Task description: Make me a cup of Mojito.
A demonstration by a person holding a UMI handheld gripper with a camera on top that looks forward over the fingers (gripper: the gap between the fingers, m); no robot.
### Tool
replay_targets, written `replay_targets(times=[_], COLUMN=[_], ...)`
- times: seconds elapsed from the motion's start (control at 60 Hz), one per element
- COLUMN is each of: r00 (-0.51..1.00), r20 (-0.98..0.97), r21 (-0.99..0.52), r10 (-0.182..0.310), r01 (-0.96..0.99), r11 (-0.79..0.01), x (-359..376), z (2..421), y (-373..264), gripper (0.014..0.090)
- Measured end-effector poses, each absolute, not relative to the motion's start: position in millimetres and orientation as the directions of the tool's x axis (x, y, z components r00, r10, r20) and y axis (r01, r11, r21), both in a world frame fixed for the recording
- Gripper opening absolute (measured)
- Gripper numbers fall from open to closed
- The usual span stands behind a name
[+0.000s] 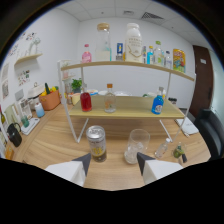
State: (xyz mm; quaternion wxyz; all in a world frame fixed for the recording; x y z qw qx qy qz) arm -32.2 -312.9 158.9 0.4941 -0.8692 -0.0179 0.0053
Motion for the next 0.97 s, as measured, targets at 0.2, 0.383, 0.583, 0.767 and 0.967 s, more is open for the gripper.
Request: replay_targets(times=[0.2,0.383,0.583,0.767,0.967], r00=[1.0,1.0,1.0,1.0,1.0], r20=[0.028,0.024,0.023,0.019,0.012], r21=[-0.833,-0.81,-0.806,-0.805,-0.807], r10=[0.011,0.012,0.013,0.016,0.026], r01=[0.029,0.027,0.026,0.025,0.025], r11=[-0.553,-0.585,-0.591,-0.593,-0.59], x=[10.3,26.0,38.3,43.4,40.1], z=[141.5,125.5,122.5,122.0,124.2], y=[-349.0,-364.8,-371.4,-374.1,-374.1], gripper=[0.0864,0.0855,0.0859,0.0859,0.0862])
